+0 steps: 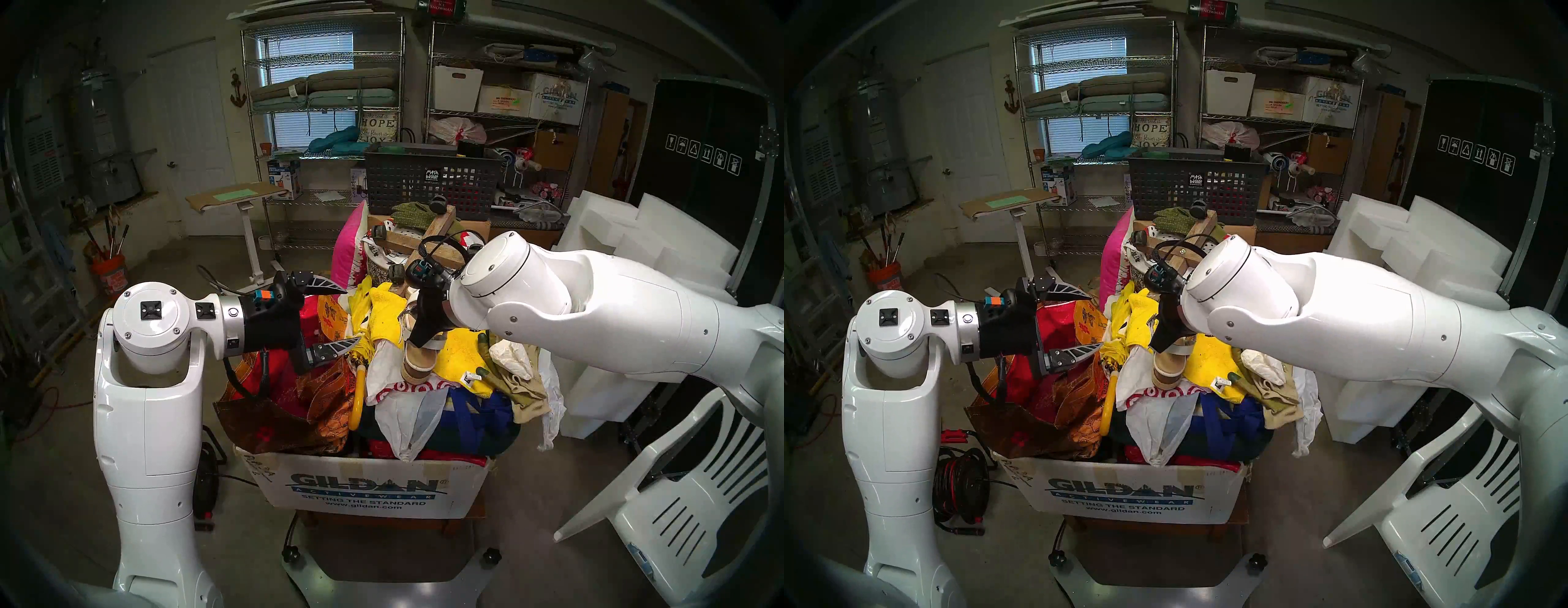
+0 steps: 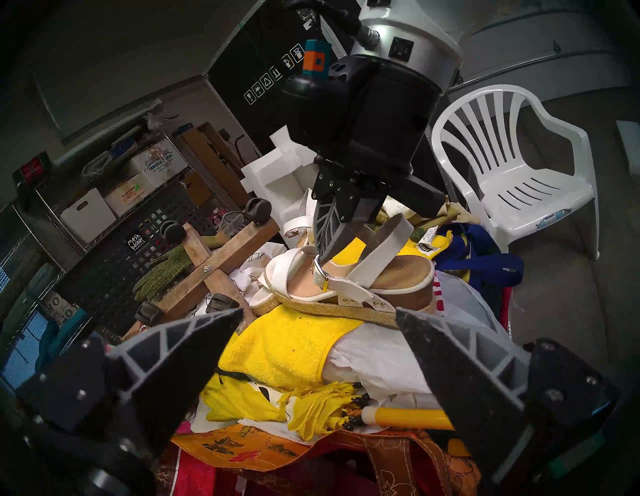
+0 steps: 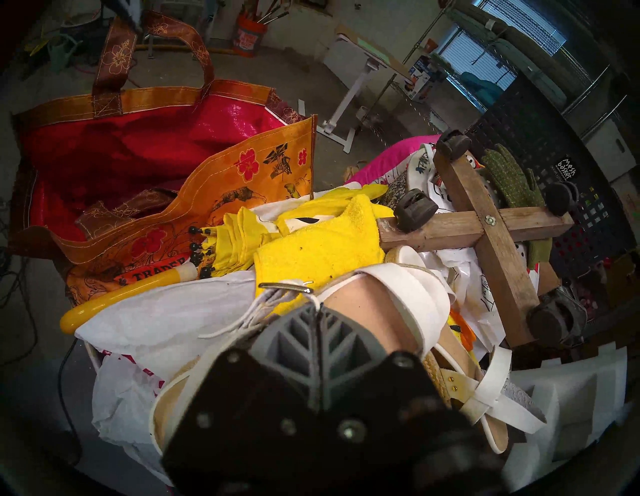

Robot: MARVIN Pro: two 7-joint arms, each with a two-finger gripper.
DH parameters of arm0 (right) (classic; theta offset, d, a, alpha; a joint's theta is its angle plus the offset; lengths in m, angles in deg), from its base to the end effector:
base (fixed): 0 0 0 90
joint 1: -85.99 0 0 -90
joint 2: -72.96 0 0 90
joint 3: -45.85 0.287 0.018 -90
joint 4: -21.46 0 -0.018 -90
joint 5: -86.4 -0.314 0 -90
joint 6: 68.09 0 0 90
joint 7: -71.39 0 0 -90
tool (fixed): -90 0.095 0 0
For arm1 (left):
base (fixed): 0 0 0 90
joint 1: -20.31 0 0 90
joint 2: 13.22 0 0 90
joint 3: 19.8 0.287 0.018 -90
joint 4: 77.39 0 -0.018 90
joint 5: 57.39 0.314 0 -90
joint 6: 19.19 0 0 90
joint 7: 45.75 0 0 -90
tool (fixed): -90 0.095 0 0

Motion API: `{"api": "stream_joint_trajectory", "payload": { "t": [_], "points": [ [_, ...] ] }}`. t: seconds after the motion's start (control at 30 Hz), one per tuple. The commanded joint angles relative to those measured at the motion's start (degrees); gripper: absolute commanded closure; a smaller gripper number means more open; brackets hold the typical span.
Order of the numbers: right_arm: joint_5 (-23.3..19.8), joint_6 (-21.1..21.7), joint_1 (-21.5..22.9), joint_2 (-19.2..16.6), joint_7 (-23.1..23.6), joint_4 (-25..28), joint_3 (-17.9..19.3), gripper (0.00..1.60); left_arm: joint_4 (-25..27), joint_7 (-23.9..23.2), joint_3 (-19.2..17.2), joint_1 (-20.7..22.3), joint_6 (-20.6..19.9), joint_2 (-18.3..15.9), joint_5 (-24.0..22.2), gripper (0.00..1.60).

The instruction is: Unbuckle a shoe

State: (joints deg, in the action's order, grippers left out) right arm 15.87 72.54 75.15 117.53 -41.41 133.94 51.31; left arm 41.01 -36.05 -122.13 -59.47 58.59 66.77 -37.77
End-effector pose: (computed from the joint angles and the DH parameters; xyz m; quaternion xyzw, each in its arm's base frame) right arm 0.4195 0.1213 -0.0950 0.7689 0.4637 0.4380 0.0449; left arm 0.3697 0.0169 -0.1124 0.5745 -0.5597 0.5891 0.0986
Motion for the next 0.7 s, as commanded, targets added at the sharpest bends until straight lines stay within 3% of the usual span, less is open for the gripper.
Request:
{"api": "stream_joint_trajectory", "payload": {
  "t": [0.0, 0.07, 0.2, 0.33, 0.43, 0.47, 0.5, 0.57, 0.67],
  "points": [
    [0.5, -0.5, 1.2, 0.2, -0.4, -0.4, 1.1, 1.60, -0.2, 1.3, 1.0, -3.4, 1.9, 2.4, -0.7, 0.00],
    [0.4, -0.5, 1.2, 0.3, -0.4, -0.5, 1.1, 1.60, -0.2, 2.1, 1.9, -6.3, 3.2, 3.4, -0.3, 0.00],
    [0.3, -0.4, 1.3, 0.5, -0.4, -0.8, 1.1, 1.60, -2.8, 1.5, 4.0, -8.0, 4.6, 4.6, 0.9, 0.00],
    [0.3, -0.4, 1.2, 0.8, -0.4, -1.1, 1.2, 1.60, -3.2, 6.1, 4.4, -11.6, 7.7, 6.7, 1.8, 0.00],
    [0.3, -0.5, 1.1, 0.9, -0.6, -1.2, 1.2, 1.60, -4.3, 10.0, 4.5, -12.7, 10.6, 8.3, 2.6, 0.00],
    [0.3, -0.5, 1.1, 0.9, -0.7, -1.3, 1.2, 1.60, -4.7, 9.6, 4.2, -12.4, 11.5, 9.0, 3.1, 0.12],
    [0.3, -0.5, 1.1, 1.0, -0.7, -1.3, 1.3, 1.60, -5.2, 11.4, 4.3, -12.6, 11.8, 9.6, 3.0, 0.13],
    [0.2, -0.5, 1.0, 1.1, -0.9, -1.3, 1.4, 1.59, -6.2, 12.9, 4.6, -12.5, 13.0, 9.9, 2.2, 0.01],
    [0.1, -0.5, 0.9, 1.3, -1.1, -1.4, 1.4, 1.59, -7.2, 13.2, 4.4, -12.1, 13.2, 10.8, 0.9, 0.02]
  ]
}}
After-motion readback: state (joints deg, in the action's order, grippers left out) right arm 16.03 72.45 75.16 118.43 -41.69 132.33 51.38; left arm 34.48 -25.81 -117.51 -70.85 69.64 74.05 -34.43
